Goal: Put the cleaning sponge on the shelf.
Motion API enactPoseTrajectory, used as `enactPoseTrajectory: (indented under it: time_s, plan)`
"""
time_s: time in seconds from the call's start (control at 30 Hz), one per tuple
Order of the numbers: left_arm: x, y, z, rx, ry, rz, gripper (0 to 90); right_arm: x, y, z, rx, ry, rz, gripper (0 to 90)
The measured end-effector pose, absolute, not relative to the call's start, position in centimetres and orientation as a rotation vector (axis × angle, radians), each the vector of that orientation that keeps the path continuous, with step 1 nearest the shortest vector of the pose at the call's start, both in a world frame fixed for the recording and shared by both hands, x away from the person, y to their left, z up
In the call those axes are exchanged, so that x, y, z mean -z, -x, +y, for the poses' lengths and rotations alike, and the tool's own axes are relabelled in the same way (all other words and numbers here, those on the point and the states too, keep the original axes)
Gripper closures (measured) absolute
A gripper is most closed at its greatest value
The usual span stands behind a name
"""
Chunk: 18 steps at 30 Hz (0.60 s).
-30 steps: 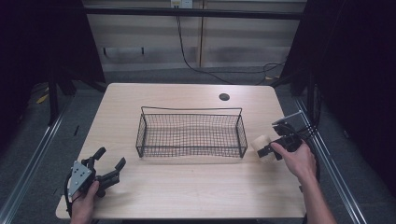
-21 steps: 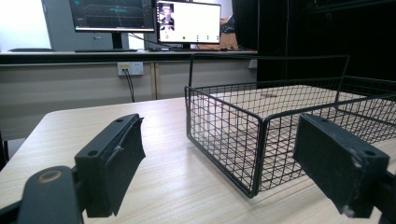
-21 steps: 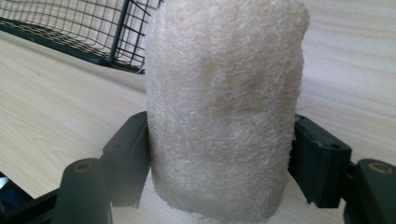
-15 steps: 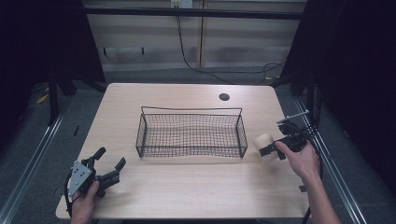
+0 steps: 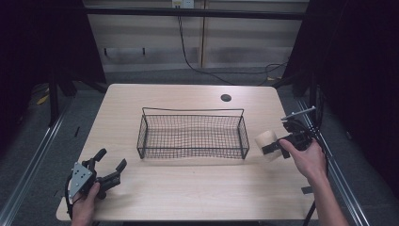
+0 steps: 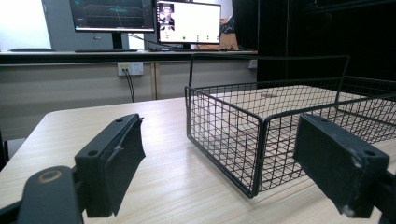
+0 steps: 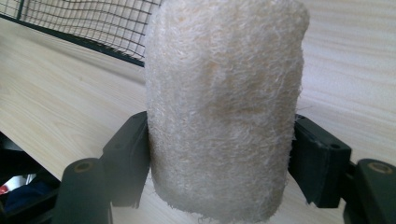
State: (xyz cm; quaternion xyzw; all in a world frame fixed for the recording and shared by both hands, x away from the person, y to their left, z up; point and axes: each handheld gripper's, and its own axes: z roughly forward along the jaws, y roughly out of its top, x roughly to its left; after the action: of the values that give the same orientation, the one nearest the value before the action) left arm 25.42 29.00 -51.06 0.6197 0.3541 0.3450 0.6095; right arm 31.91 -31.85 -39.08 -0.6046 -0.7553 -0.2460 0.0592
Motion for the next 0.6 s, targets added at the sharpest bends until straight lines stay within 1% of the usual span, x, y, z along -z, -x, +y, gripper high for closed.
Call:
enactPoseTrajectory:
  time_s: [0.27, 0.57, 0.6]
  plan:
    - [51.1, -25.4, 29.0, -0.798, -1.431, 0.818, 15.8, 37.2, -32.3, -31.0, 0.803, 1.812, -2.294, 29.1]
    - [51.1, -25.4, 29.0, -0.798, -1.431, 0.818, 15.8, 36.2, -32.5, -30.4, 0.839, 1.795, -2.297, 29.1]
    - [51.1, -25.4, 29.0, -0.797, -1.431, 0.818, 15.8, 35.6, -32.5, -30.2, 0.829, 1.803, -2.303, 29.1]
